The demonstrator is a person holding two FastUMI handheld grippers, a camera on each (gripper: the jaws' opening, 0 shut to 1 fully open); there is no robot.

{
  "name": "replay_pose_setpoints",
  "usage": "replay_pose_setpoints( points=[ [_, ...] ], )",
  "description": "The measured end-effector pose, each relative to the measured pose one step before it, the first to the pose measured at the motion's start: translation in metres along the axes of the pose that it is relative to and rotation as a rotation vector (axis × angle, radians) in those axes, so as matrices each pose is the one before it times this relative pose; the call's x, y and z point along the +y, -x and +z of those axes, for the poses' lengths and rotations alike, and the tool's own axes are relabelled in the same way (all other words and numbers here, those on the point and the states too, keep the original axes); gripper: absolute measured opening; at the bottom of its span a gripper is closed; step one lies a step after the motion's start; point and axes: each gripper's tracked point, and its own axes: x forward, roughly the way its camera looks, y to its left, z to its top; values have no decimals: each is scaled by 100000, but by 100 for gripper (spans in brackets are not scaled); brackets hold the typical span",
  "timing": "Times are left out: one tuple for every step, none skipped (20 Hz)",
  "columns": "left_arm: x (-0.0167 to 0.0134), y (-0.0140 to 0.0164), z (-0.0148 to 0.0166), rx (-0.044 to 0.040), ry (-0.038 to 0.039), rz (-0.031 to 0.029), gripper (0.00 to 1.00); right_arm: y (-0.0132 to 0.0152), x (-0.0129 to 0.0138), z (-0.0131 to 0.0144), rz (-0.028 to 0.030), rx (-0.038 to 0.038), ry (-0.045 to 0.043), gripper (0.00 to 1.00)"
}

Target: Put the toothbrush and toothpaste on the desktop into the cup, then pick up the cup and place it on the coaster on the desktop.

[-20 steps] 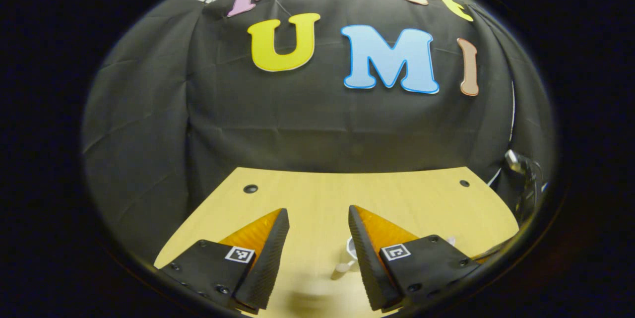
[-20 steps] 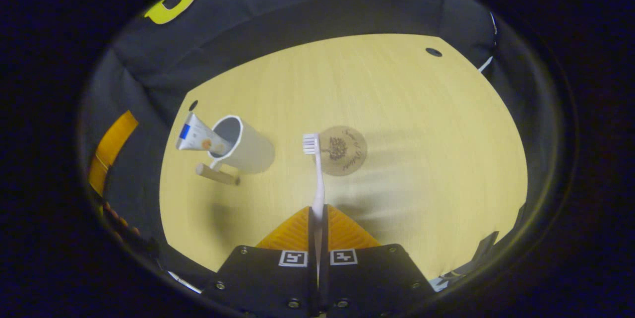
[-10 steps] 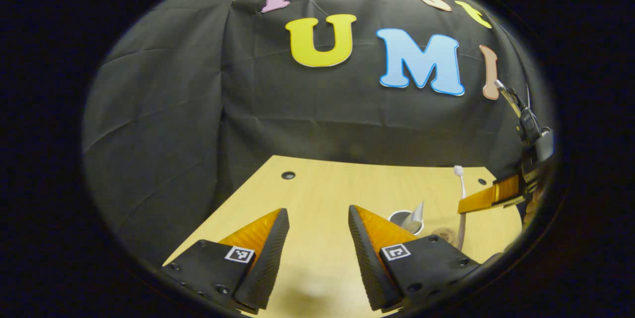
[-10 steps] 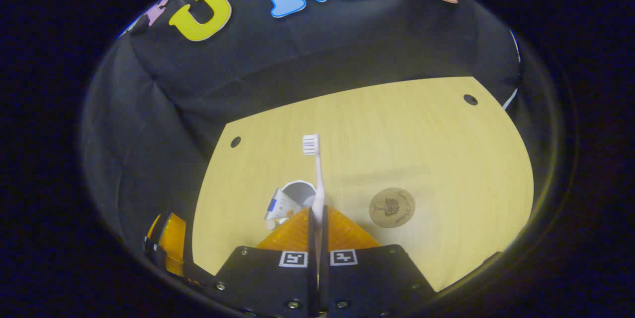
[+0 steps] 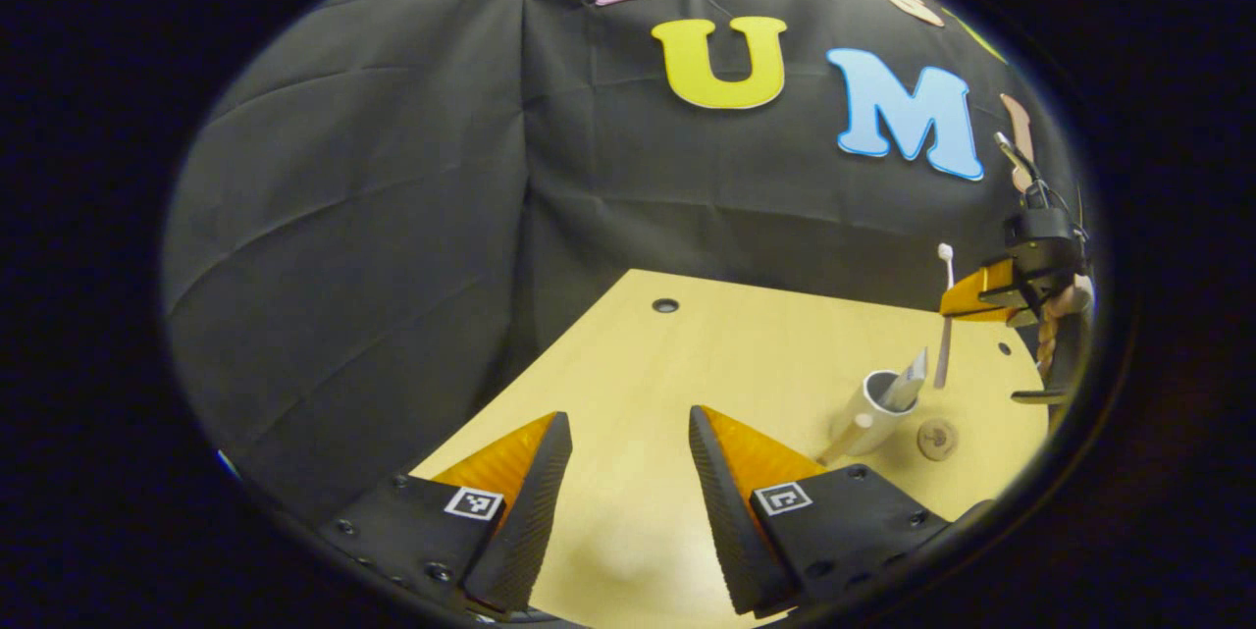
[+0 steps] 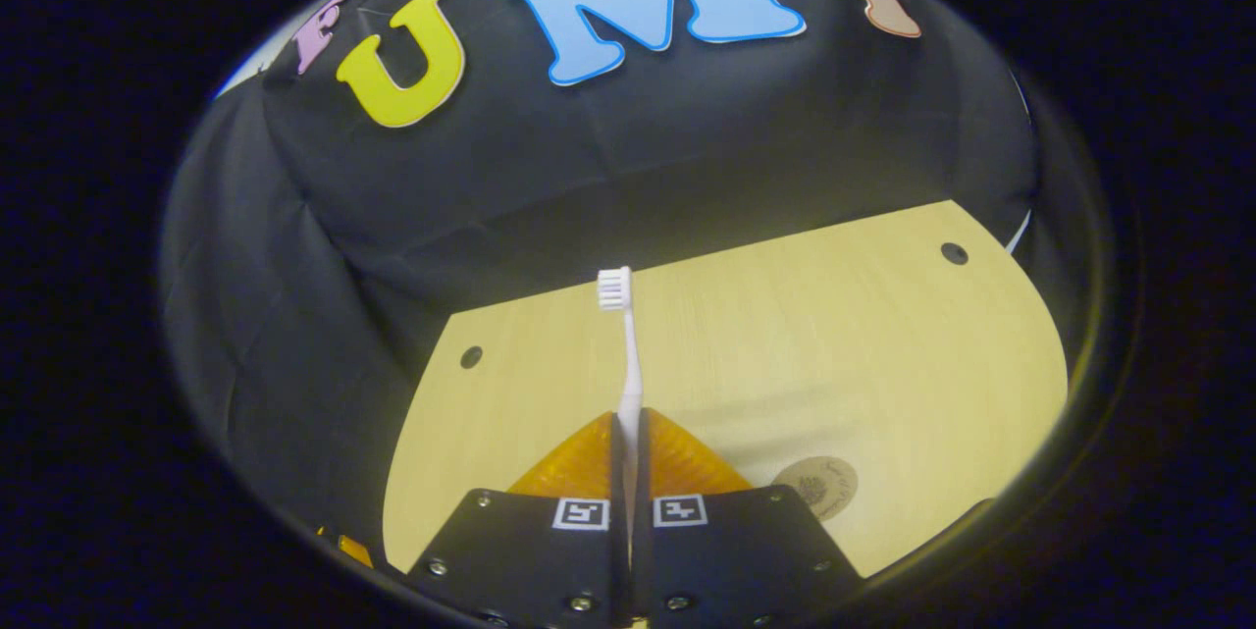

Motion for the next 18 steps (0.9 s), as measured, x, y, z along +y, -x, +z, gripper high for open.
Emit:
replay_pose_setpoints(
  points=[
    [803,444,-386,695,-63,2017,78,-855,-49,-75,-287,-571,936,2],
    [980,328,-201,668,19,1823,78,-799,-15,-178,-229,-214,979,2],
    [802,20,-359,596,202,1552,78,-719,33,-407,98,197,1112,2],
    [699,-45,-381,626,257,1307,78,-659,-33,-319,78,223,1358,2],
    [437,-17,-343,625,237,988,78,-517,-117,-290,-86,166,1414,3],
    [210,172,-273,596,151,729,78,-405,-5,-250,190,-253,1493,2],
    [-27,126,-90,462,91,370,77,-208,203,-309,544,-765,1353,2],
    [-130,187,-182,388,-19,98,78,-201,216,-72,1098,-1301,958,2],
    [-199,-74,-22,333,-119,-45,77,-142,112,-165,1047,-1132,839,2],
    [-422,-18,-82,366,-272,-259,79,-65,42,-441,778,-631,835,2],
    [-541,-11,-200,272,-358,-621,78,-183,-30,-452,210,-630,921,3],
    [-547,-13,-67,207,-463,-892,78,87,99,-365,861,-309,363,2],
    [-690,-119,31,-46,-535,-1243,78,349,-32,-778,357,-206,0,3],
    [-760,-95,156,-125,-619,-1291,78,262,-55,-138,905,-1169,-1177,3],
    [-783,-198,294,-248,-652,-1411,78,434,-234,-496,291,-139,-1015,3],
    [-893,-223,243,-376,-602,-1495,78,619,-159,-116,582,-696,-696,4],
    [-838,-221,213,-352,-524,-1497,79,361,3,-338,478,-209,139,5],
    [-651,-316,157,-260,-471,-1521,78,560,-146,-332,114,-344,801,5]
  ],
)
